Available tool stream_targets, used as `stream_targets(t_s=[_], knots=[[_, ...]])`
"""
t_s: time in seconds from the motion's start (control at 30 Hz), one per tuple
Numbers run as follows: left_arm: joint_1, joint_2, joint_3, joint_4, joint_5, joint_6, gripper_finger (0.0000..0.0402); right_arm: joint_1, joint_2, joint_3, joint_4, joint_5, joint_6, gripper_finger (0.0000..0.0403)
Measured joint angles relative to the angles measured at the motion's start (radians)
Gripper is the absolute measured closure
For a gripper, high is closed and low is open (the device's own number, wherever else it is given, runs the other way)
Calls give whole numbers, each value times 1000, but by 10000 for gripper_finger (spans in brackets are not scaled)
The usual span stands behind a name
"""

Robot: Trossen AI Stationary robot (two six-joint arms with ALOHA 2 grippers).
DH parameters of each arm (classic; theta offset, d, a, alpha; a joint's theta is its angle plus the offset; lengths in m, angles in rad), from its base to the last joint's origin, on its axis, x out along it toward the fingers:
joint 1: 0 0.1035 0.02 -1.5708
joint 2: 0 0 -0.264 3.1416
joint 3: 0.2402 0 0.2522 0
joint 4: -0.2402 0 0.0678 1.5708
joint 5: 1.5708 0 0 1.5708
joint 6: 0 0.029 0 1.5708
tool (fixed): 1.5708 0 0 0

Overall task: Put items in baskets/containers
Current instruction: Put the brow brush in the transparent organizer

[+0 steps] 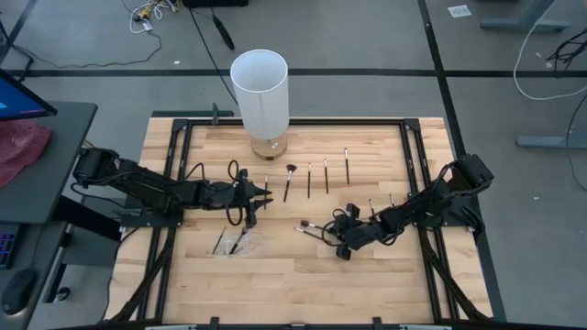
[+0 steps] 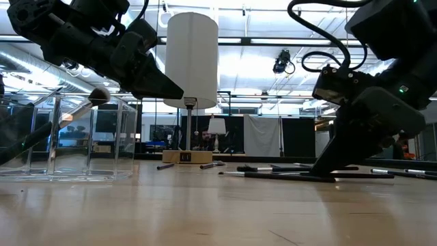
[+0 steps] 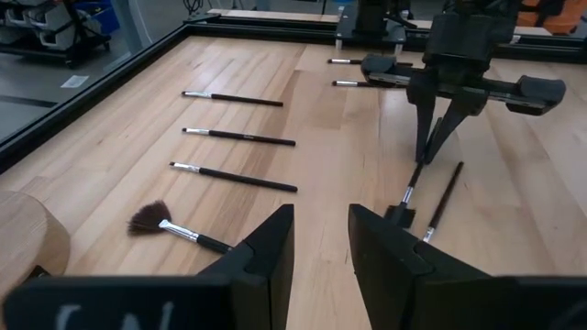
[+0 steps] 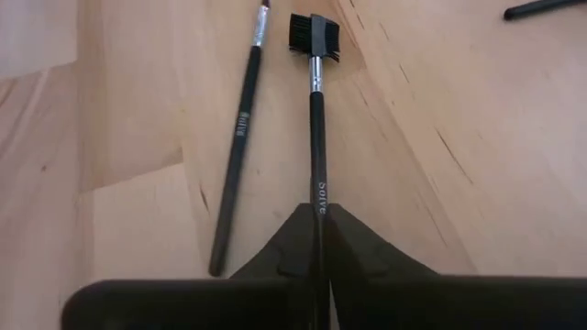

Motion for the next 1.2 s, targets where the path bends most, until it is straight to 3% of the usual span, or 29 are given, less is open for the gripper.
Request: stream_targets(t_s=[0.23, 0.57, 1.2], knots=[[0, 0, 0, 0, 0, 0, 291, 0, -1, 0, -2, 2, 3, 350], [0, 0, 0, 0, 0, 0, 291, 0, -3, 0, -5, 10, -3, 394], [0, 0, 0, 0, 0, 0, 291, 0, -30, 2, -10, -23, 21, 384]])
